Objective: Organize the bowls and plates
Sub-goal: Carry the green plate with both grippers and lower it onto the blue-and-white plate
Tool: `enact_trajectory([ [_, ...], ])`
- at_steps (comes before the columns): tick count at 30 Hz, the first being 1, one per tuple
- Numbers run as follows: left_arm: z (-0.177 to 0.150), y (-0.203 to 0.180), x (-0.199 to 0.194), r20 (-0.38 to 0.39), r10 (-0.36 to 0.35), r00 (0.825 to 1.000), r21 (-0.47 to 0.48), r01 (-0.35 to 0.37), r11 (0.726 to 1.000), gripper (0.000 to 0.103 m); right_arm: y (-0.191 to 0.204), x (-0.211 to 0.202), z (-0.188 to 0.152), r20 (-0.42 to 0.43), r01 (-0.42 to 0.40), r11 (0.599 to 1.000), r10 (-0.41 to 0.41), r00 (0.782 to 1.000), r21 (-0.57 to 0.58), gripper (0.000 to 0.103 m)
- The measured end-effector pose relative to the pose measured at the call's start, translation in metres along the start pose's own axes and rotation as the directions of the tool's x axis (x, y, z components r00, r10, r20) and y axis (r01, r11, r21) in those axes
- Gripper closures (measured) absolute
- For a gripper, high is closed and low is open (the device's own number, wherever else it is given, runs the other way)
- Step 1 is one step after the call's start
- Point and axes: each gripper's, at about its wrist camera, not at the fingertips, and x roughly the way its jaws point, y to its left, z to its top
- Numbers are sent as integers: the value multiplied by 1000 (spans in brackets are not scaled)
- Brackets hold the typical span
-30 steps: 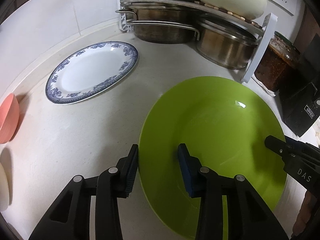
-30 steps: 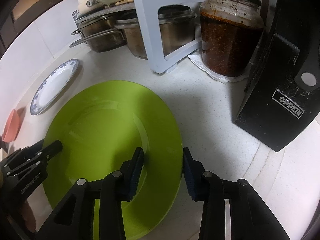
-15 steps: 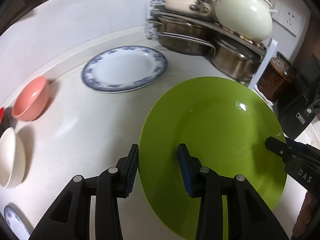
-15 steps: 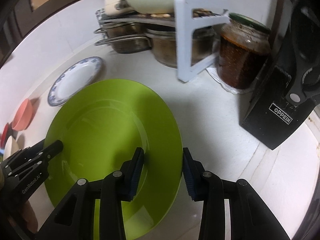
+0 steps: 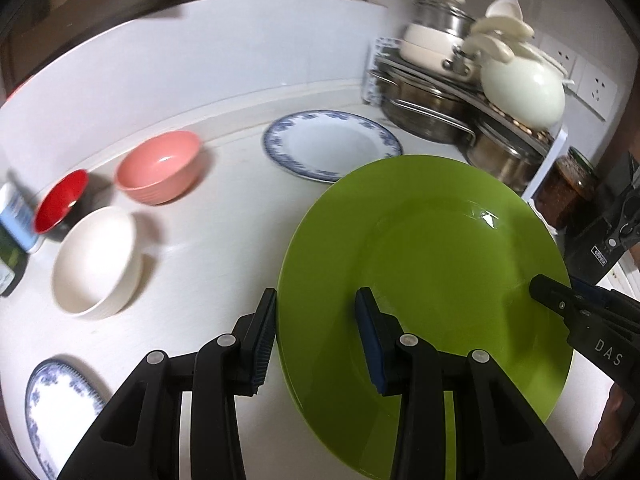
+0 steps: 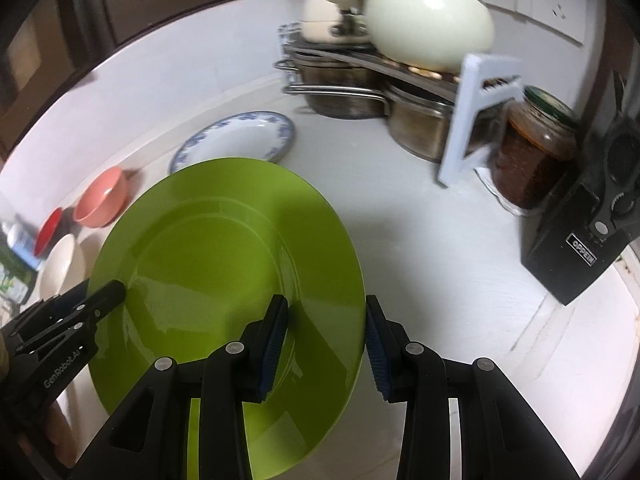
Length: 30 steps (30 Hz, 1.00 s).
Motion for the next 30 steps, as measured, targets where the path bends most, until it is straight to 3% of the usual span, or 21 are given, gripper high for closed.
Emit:
enact_trajectory([
  [17,-48,99,-59,14,101,995,-125,-98,987,64,100,-27,-30,-2,-95,987,96,995,-132,64],
  [30,-95,184,-97,-17,197,980,-239,-195,951,64,188,-31,-57,-45,-179,953,173,984,-245,64],
])
